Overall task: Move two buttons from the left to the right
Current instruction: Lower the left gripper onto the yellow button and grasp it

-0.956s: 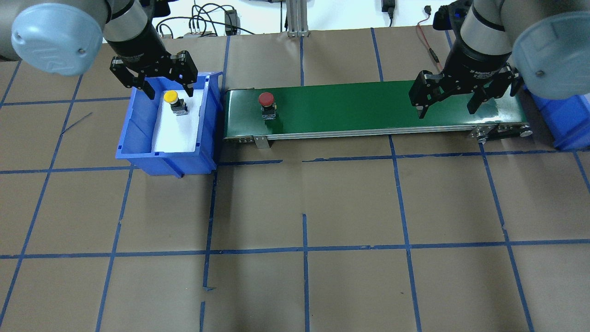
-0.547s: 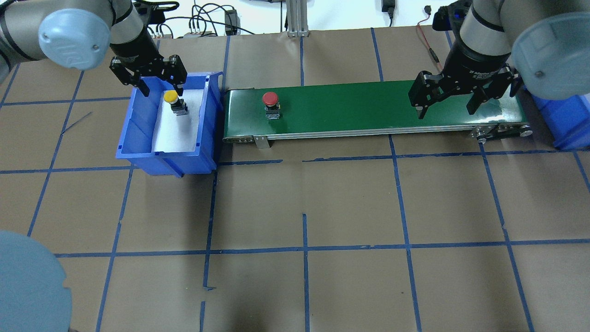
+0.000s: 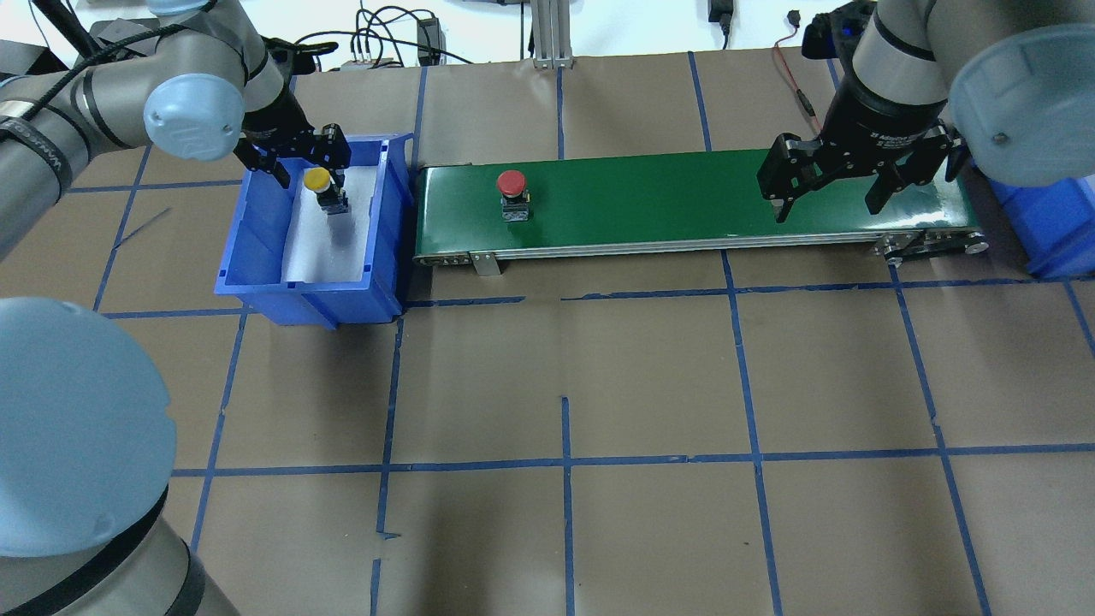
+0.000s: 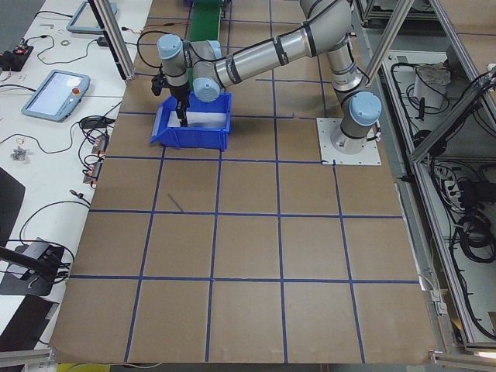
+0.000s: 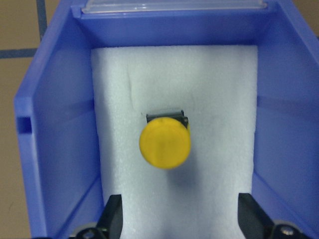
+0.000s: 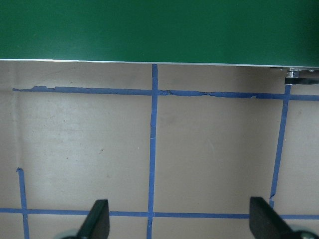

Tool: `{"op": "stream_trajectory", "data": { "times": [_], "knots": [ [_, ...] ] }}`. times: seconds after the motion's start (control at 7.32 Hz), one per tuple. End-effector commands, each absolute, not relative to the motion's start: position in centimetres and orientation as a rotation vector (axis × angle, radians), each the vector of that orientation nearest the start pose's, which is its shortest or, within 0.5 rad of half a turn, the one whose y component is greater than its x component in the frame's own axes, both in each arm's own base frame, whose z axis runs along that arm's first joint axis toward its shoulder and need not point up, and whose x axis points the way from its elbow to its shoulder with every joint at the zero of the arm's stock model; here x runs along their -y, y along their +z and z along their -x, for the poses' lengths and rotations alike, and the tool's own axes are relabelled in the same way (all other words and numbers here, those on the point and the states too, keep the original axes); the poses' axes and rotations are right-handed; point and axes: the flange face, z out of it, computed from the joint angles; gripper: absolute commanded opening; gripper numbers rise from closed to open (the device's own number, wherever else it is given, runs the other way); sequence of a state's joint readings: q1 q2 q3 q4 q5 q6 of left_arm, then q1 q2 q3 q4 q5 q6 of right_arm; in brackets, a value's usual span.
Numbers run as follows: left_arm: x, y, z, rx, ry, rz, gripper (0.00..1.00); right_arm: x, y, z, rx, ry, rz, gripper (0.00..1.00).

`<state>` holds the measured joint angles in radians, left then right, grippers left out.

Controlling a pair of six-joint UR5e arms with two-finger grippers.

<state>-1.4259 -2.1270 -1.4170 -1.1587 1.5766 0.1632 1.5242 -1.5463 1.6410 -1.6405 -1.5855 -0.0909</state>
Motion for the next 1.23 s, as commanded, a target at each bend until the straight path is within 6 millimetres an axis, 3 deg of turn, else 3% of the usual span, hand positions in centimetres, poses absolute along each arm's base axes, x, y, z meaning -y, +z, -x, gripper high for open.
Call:
{"op": "stream_trajectory", "data": {
  "times": [0.0, 0.14, 0.27, 0.55, 0.68, 0.82, 1.09],
  "knots": [
    [70.2, 25.0, 3.1, -3.14, -0.004, -0.014, 0.83, 50.3, 44.8, -10.9, -3.153, 0.043, 0.07, 1.0],
    [70.4, 25.3, 3.1, -3.138, -0.016, -0.017, 0.82, 50.3, 44.8, -10.9, -3.154, 0.043, 0.07, 1.0],
    [70.6, 25.5, 3.1, -3.136, -0.023, -0.022, 0.74, 50.3, 44.8, -10.9, -3.153, 0.043, 0.07, 1.0],
    [70.6, 25.8, 3.1, -3.133, -0.034, -0.024, 0.44, 50.3, 44.6, -11.0, -3.154, 0.05, 0.073, 1.0],
    [70.6, 26.4, 3.1, -3.131, -0.051, -0.031, 0.34, 50.3, 44.6, -11.0, -3.154, 0.048, 0.073, 1.0],
    [70.7, 28.1, 3.1, -3.127, -0.094, -0.043, 0.34, 50.3, 44.6, -11.0, -3.154, 0.048, 0.073, 1.0],
    [68.7, 35.1, 3.3, -3.109, -0.196, -0.002, 0.36, 50.2, 44.6, -11.0, -3.152, 0.052, 0.07, 1.0]
  ]
}}
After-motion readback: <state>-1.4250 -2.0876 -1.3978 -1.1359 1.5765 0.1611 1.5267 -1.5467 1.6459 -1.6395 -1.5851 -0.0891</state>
